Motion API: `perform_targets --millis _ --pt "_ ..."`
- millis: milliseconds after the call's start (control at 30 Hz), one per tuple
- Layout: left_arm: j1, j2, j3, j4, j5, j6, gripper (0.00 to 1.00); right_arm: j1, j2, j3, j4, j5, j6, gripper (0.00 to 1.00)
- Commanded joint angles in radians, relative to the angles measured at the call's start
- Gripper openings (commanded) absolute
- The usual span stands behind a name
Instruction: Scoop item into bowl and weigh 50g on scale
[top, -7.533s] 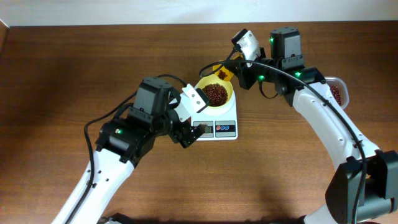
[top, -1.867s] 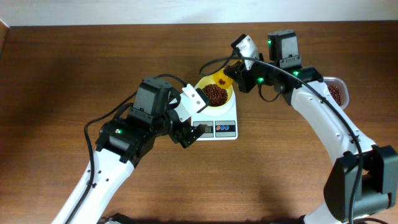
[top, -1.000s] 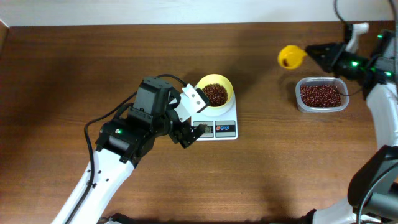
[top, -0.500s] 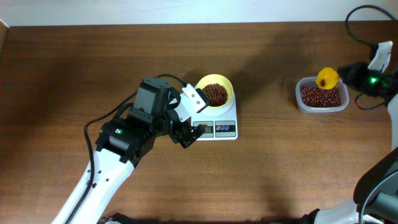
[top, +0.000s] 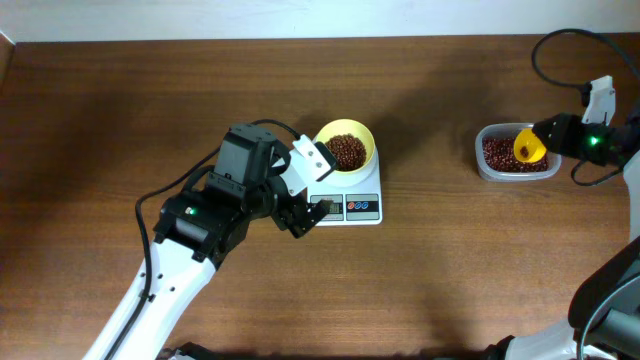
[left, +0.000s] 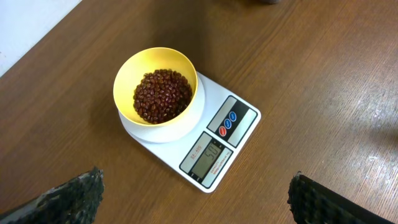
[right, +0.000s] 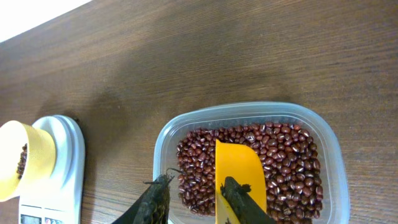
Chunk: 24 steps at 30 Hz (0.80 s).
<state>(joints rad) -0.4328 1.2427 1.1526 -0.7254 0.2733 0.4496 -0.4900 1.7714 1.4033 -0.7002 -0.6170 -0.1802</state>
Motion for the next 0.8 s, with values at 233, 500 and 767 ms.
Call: perform_targets --millis 233,500,767 --pt "-0.002 -0.008 -0.003 -0.001 0.011 0.009 0.99 0.103 -0.003 0.094 -0.014 0.103 -0.296 0.15" --pt "-0.002 -0.008 -0.003 -0.001 0.011 0.009 0.99 0.257 -0.003 0.132 -0.079 0.463 -0.471 0.08" --pt "-0.002 -0.008 -0.003 -0.001 0.011 0.009 0.99 0.282 -0.003 0.132 -0.140 0.514 -0.470 0.04"
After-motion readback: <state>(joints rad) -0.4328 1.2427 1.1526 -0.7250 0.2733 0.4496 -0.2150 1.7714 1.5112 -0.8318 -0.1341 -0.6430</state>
